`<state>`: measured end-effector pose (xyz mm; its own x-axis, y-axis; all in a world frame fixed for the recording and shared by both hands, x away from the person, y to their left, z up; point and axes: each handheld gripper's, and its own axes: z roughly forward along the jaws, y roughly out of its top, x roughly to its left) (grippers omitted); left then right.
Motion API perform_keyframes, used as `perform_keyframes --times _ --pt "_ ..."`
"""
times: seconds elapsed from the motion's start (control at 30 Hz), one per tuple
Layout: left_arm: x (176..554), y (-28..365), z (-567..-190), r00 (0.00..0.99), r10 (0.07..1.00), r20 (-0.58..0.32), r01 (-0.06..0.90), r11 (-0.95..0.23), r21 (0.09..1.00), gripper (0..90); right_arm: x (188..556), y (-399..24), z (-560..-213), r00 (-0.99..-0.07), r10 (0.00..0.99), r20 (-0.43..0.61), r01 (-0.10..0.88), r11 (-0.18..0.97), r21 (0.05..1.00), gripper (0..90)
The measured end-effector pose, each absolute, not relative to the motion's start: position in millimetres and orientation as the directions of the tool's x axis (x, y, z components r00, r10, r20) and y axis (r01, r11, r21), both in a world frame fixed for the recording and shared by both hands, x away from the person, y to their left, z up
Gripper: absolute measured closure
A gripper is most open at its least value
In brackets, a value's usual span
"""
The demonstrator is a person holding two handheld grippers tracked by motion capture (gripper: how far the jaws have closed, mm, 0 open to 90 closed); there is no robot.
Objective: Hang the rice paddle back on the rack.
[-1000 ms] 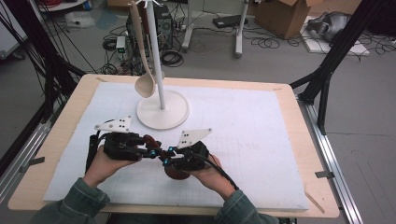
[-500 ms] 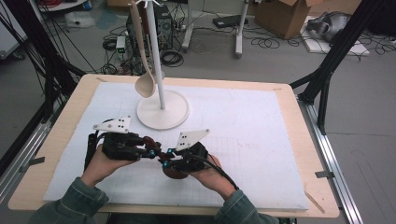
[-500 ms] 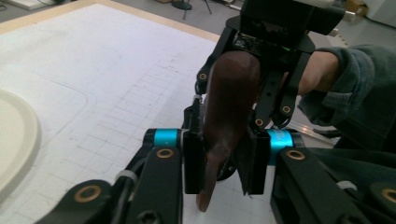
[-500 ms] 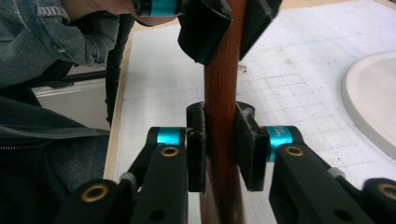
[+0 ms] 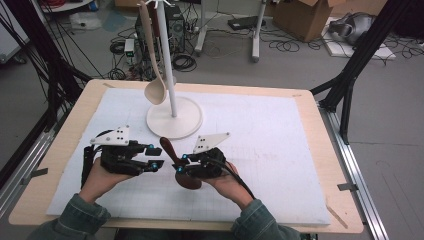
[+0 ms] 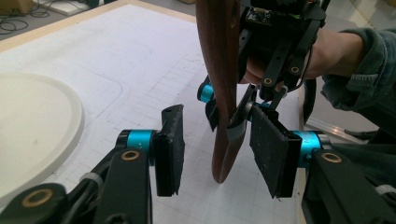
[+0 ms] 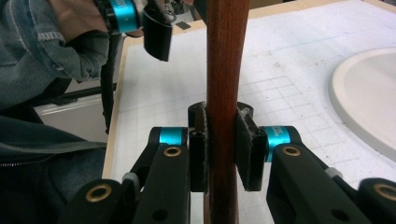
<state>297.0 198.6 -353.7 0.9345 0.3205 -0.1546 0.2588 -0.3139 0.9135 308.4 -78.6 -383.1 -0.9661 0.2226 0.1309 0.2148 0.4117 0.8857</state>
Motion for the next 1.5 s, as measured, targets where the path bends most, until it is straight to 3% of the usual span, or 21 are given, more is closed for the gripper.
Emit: perform_keyframes --times 0.4,0.6,0.83,1.2,1.5 --pt "298 187 -350 0.943 0.295 -0.152 0.248 -0.32 0.914 54.4 305 -62 -387 -0.976 0.175 0.132 0.196 0.421 0.886 77.8" --pt "300 187 -349 0.946 0.29 -0.146 0.241 -0.324 0.915 68.8 306 -58 -389 -0.977 0.163 0.136 0.193 0.416 0.889 77.6" --pt "300 188 -346 0.956 0.241 -0.17 0.242 -0.312 0.919 75.5 304 -59 -387 -0.981 0.157 0.117 0.173 0.417 0.892 74.9" --pt "300 186 -338 0.96 0.232 -0.158 0.231 -0.329 0.916 76.4 302 -56 -376 -0.989 0.146 0.022 0.091 0.482 0.871 74.3" --pt "301 182 -333 0.962 0.228 -0.149 0.224 -0.349 0.91 76.5 301 -59 -370 -0.988 0.154 0.01 0.085 0.491 0.867 73.6"
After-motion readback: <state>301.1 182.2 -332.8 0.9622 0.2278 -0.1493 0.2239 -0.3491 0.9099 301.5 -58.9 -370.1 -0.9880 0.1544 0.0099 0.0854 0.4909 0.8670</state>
